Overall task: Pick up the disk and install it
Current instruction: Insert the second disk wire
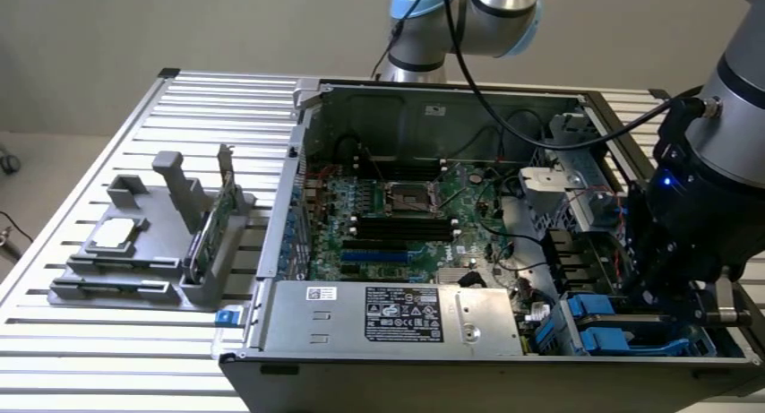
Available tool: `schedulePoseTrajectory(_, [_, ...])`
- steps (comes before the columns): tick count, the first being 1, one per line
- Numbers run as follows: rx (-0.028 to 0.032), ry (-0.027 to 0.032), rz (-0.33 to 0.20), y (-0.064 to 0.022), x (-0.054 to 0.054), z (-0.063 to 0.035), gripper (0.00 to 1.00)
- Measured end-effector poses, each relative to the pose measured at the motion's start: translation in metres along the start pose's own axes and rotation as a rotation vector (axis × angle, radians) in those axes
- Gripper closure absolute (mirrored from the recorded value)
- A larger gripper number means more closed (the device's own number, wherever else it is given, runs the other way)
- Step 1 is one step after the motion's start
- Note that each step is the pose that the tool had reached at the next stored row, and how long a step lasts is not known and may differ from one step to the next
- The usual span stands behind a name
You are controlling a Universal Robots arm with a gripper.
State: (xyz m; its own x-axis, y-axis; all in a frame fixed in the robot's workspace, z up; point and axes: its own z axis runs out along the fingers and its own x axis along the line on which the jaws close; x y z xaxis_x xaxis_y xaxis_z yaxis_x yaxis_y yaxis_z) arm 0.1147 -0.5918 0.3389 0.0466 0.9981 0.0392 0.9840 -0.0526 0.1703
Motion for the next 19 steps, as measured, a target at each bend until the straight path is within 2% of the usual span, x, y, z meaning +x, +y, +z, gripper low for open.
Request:
schedulePoseTrajectory(4, [0.0000,0.0027,0.001,-0.0001,0.0000,-0.0001,0.83])
schedulePoseTrajectory(12, [-0.0010,0.0136,0.002,-0.0002,0.0000,0.0001,0.83])
schedulePoseTrajectory(19, [-0.0009,0.0171,0.003,0.0001,0.0000,0.0009,0.83])
